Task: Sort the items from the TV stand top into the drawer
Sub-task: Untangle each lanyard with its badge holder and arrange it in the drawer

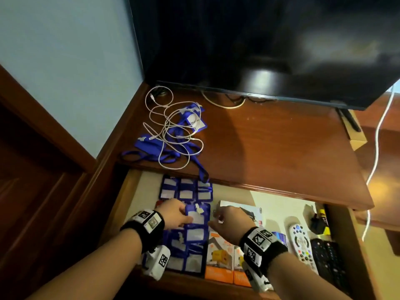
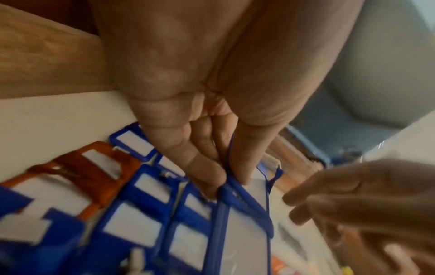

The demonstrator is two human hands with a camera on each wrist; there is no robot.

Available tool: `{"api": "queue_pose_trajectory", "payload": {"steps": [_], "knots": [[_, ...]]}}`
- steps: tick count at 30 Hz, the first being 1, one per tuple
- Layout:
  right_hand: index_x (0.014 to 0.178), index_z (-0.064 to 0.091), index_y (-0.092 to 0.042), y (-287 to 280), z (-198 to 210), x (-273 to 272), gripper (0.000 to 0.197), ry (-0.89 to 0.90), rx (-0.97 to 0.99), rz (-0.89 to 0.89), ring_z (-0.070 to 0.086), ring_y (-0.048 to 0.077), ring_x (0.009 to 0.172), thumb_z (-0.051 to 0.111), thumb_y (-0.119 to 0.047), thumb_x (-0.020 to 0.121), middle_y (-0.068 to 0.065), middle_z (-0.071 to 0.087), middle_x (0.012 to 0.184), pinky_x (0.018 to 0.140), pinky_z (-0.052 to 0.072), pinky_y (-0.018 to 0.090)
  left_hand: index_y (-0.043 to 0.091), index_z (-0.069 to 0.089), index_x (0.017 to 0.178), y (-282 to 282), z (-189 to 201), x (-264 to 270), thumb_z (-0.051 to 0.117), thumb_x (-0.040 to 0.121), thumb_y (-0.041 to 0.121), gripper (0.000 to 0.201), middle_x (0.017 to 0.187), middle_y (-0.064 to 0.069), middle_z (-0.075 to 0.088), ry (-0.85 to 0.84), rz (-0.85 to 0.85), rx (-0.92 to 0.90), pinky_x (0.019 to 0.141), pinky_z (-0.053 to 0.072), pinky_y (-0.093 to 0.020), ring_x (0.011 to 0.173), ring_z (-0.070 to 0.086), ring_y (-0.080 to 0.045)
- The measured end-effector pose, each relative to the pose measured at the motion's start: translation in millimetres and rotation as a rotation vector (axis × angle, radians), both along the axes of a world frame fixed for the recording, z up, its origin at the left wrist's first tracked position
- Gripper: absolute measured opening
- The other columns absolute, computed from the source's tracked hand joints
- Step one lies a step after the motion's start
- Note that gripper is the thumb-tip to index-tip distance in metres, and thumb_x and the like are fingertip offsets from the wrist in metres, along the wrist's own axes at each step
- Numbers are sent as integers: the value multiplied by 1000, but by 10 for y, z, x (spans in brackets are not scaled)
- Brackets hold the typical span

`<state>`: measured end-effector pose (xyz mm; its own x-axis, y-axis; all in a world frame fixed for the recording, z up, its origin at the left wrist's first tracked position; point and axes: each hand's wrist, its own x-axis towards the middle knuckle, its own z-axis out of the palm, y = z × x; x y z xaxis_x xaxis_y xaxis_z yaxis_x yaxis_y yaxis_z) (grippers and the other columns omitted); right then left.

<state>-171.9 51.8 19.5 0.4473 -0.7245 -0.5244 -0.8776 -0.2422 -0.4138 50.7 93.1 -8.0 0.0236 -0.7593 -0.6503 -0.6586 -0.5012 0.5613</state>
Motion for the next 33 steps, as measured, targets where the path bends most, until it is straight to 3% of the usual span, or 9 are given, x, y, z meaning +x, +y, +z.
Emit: {"api": "queue_pose_trajectory", "payload": {"steps": [5, 8, 12, 15, 18, 22, 25, 29, 33], "knots": [[126, 66, -26, -44, -75, -102, 42, 33, -12, -1, 65, 24, 111, 61, -51, 93, 3, 67, 123, 91, 52, 32, 12, 74, 96, 17, -318, -203, 80, 88, 31, 22, 90, -2, 78, -145, -193, 202, 81, 60, -33, 87, 75, -19], [126, 65, -28, -111, -63, -117, 36, 12, -35, -1, 66, 23, 107, 61, -46, 95, 3, 65, 124, 90, 51, 32, 13, 74, 98, 12, -454, -292, 81, 85, 34, 25, 91, -2, 78, -198, -239, 267, 78, 60, -35, 87, 74, -19], [121, 66, -26, -212, -8, -81, 28, -67, -87, 11, 67, 26, 101, 59, -38, 97, 4, 65, 117, 84, 49, 29, 20, 67, 86, -3, -494, -435, 82, 80, 39, 25, 95, -2, 72, -305, -350, 283, 73, 58, -33, 86, 69, -21], [124, 65, -25, -329, 69, 10, 30, -111, -142, 19, 66, 25, 103, 59, -39, 98, 3, 67, 114, 80, 44, 26, 18, 63, 85, 29, -527, -513, 79, 82, 34, 23, 95, -5, 69, -380, -387, 269, 71, 58, -34, 85, 68, -24], [121, 65, -25, -505, 157, 155, 29, -125, -221, 33, 66, 22, 101, 60, -39, 96, 0, 70, 111, 76, 41, 26, 12, 68, 111, 81, -580, -551, 73, 89, 27, 27, 114, -10, 68, -429, -375, 270, 81, 58, -37, 100, 68, -28], [115, 65, -18, -747, 264, 422, 23, -218, -237, 42, 66, 27, 96, 64, -27, 94, 7, 68, 105, 82, 52, 36, 7, 56, 137, 151, -642, -590, 68, 94, 29, 49, 144, -17, 48, -503, -418, 231, 102, 50, -42, 127, 54, -35], [113, 62, -13, -953, 270, 613, 23, -202, -269, 22, 64, 30, 97, 64, -25, 94, 11, 65, 108, 83, 53, 39, 5, 58, 133, 189, -610, -622, 68, 94, 22, 44, 142, -17, 52, -535, -430, 205, 103, 49, -42, 127, 55, -34], [121, 58, -13, -1186, 183, 791, 38, -45, -206, -39, 61, 31, 109, 67, -38, 94, 10, 59, 121, 93, 53, 40, 7, 56, 133, 215, -496, -600, 67, 95, 16, 41, 139, -15, 57, -504, -360, 158, 104, 50, -38, 127, 57, -31], [124, 59, -16, -1245, 41, 825, 38, 94, -171, -27, 61, 37, 110, 67, -37, 93, 13, 53, 128, 96, 54, 45, 17, 53, 129, 197, -286, -456, 73, 91, 35, 46, 125, -6, 63, -364, -143, 69, 96, 54, -38, 114, 63, -25]]}}
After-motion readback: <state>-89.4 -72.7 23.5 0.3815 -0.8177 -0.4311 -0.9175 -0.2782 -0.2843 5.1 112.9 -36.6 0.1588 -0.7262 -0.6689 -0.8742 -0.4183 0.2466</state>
